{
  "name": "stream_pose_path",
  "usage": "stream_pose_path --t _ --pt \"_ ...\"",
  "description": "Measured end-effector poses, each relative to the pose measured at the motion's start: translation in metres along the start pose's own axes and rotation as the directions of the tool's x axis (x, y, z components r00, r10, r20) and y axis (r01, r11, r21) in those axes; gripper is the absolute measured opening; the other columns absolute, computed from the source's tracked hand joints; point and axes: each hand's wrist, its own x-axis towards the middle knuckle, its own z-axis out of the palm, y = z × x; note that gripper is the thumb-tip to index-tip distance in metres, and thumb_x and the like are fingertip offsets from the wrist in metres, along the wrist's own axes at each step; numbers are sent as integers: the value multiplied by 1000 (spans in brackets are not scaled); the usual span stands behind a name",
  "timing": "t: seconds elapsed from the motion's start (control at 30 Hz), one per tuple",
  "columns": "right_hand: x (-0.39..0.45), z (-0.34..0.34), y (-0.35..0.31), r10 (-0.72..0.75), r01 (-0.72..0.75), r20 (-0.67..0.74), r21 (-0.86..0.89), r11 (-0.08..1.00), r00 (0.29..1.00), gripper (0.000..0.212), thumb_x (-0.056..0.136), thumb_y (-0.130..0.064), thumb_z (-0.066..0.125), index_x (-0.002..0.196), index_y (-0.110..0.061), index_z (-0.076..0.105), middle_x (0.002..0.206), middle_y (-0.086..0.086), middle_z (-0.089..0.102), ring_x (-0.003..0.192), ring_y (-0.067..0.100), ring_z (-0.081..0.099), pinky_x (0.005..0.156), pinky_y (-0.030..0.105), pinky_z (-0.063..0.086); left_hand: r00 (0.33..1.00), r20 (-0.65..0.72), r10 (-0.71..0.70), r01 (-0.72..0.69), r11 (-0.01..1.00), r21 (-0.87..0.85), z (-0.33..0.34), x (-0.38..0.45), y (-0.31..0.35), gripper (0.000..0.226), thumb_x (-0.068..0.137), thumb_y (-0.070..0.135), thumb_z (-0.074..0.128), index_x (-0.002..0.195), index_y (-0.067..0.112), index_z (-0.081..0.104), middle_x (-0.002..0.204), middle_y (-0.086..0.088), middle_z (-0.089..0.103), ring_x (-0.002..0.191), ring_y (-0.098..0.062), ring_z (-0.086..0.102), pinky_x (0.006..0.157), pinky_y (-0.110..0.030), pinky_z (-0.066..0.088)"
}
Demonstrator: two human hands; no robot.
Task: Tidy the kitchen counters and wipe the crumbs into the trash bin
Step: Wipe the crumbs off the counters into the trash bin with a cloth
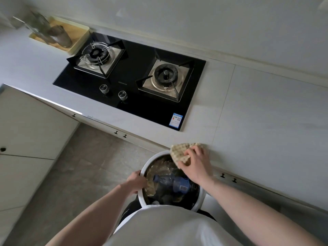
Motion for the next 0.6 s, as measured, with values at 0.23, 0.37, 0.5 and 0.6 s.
stream_pose_path --t 0.23,0.37,0.5,0.6 --pt "-3 -18 -14 -97 44 129 358 933 987 9 76 -27 59 80 -26 50 80 -10 60 75 14 56 65 33 49 1000 -11 2 -2 1000 -10 0 0 2 41 79 -2 46 107 19 69 95 -14 73 87 -31 72 77 -47 64" --pt "25 -71 7 108 -41 -99 519 854 989 13 76 -21 64 74 -23 52 69 -8 56 65 8 51 58 22 44 1000 -27 9 -9 1000 2 2 4 -1 39 79 -5 50 104 19 69 94 -16 72 85 -32 71 73 -44 64" --pt "60 -121 61 340 -112 -329 553 826 881 15 75 -15 68 75 -20 54 70 -6 58 66 11 54 58 19 41 999 -48 17 -18 999 -31 6 9 -3 37 76 -11 52 97 15 70 87 -19 72 79 -34 69 71 -43 62" --pt "80 -143 113 473 -197 -419 551 811 775 11 75 -16 67 79 -18 56 75 -1 63 71 20 58 64 29 45 997 -78 11 -14 999 -36 7 11 -3 33 75 -12 52 91 11 70 75 -20 69 68 -29 66 67 -42 59"
